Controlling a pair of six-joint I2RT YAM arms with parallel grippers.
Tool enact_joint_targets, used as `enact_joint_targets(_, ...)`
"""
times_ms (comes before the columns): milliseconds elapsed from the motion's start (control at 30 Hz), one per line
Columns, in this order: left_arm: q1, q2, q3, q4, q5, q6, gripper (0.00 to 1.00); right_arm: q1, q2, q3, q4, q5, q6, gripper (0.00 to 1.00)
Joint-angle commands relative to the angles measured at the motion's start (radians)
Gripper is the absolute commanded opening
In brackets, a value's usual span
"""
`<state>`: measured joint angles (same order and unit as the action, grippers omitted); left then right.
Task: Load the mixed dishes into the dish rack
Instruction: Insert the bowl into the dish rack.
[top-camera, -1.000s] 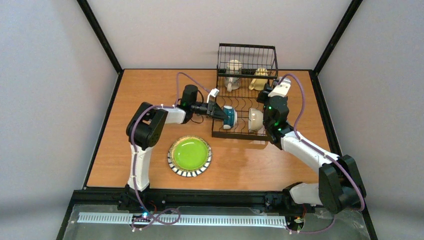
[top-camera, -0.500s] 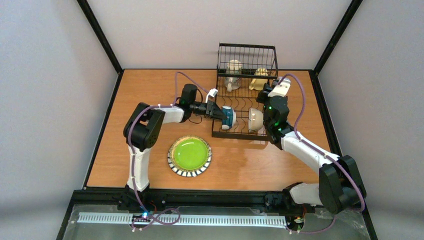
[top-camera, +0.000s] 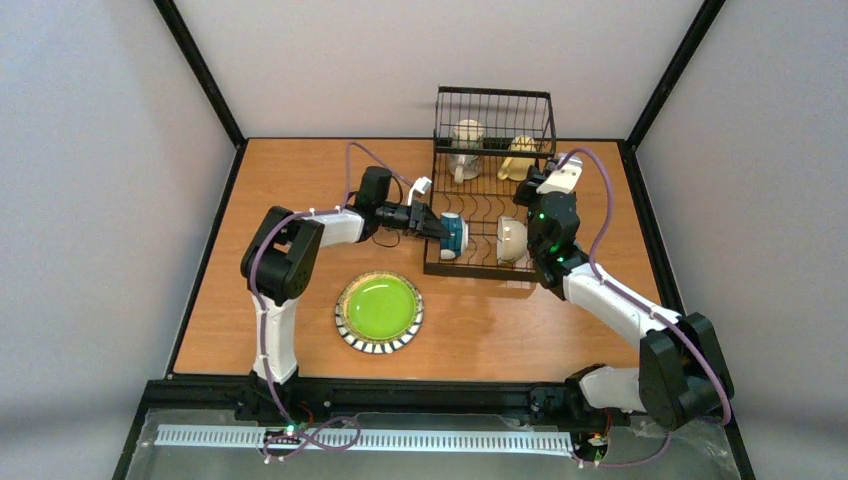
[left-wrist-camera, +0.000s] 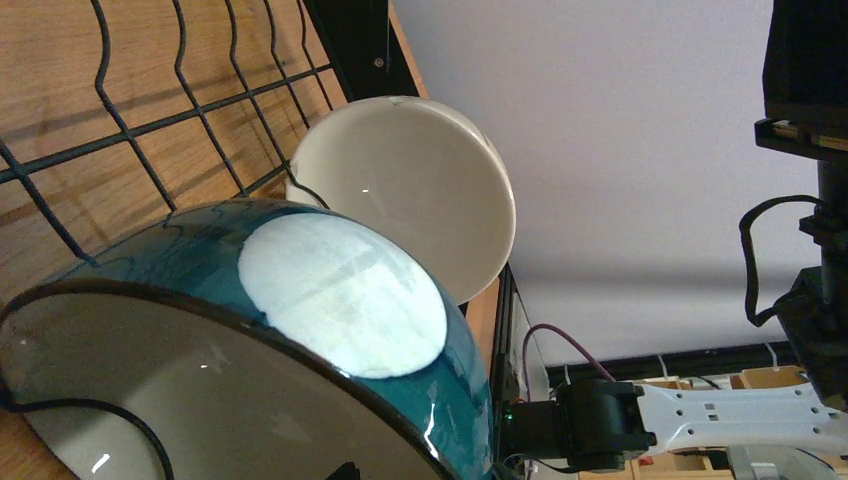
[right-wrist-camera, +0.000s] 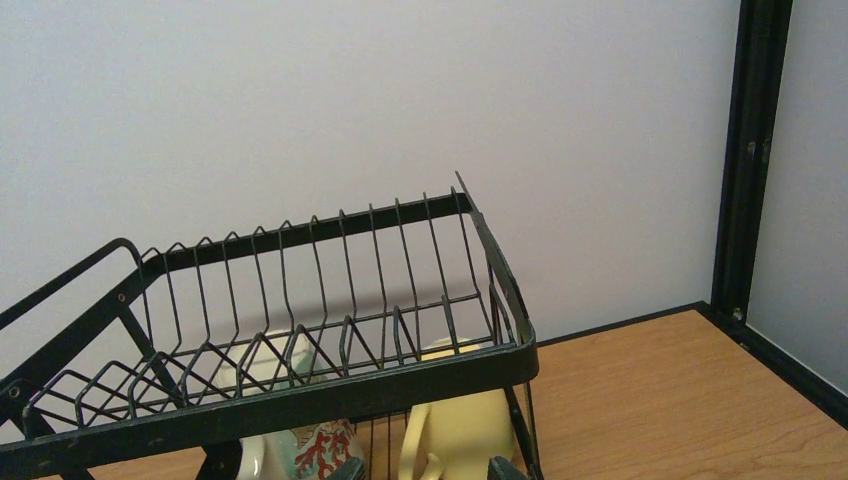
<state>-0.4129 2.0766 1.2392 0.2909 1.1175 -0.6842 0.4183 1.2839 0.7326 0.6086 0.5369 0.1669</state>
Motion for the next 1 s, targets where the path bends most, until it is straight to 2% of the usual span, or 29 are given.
enact_joint_targets(0,0.020,-0.016,0.023,-0.068,-0.081,0.041,0.71,-0.009,-0.018,0.011,0.008,-0.006,0.030,0.70)
enact_joint_targets(133,0.020,-0.024,0.026,-0.077,-0.091,0.044,0.77,-0.009,-0.018,0.011,0.006,-0.006,0.031,0.70)
enact_joint_targets(367,0.020,-0.038,0.031,-0.090,-0.100,0.048,0.79,-0.009,-0.022,0.010,0.003,-0.008,0.033,0.70)
enact_joint_targets(433,0.020,-0.047,0.032,-0.094,-0.106,0.047,0.82,-0.009,-0.023,0.009,0.003,-0.008,0.034,0.70)
enact_joint_targets(967,0.019,-0.094,0.039,-0.118,-0.129,0.046,0.83,-0.009,-0.039,0.004,-0.001,-0.011,0.041,0.70)
